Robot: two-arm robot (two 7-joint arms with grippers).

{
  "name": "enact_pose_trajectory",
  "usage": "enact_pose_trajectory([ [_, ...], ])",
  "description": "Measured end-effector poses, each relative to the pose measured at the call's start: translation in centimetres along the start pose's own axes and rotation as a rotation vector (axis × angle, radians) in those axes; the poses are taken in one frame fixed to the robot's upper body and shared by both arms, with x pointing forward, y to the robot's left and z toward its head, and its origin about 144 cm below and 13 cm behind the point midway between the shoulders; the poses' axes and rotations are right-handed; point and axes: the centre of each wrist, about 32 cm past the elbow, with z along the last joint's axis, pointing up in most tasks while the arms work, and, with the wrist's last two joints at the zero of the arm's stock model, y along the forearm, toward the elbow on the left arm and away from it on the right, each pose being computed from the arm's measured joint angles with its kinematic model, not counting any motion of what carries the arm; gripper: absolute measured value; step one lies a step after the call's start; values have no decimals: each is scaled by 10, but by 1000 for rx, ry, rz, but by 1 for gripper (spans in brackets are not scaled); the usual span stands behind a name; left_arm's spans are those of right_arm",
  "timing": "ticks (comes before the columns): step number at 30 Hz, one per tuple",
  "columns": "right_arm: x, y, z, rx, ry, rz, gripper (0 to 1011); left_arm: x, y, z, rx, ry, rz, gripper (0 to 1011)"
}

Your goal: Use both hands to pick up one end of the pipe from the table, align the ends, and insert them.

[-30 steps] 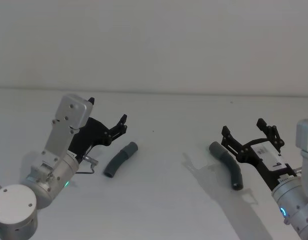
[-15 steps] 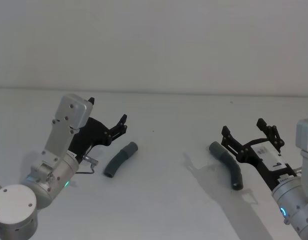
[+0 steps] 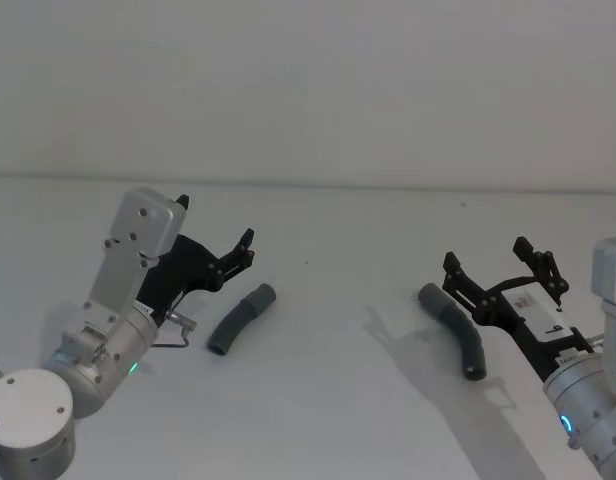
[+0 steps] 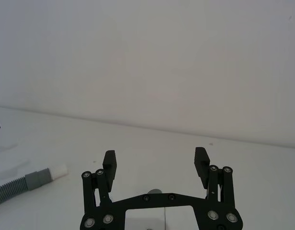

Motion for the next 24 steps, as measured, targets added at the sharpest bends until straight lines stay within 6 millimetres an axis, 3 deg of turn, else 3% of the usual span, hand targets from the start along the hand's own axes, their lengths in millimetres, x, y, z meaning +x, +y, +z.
enact_pose_trajectory([
  [24, 0, 0, 0, 0, 0, 0, 1001, 0, 0, 0, 0, 0, 0, 1002],
])
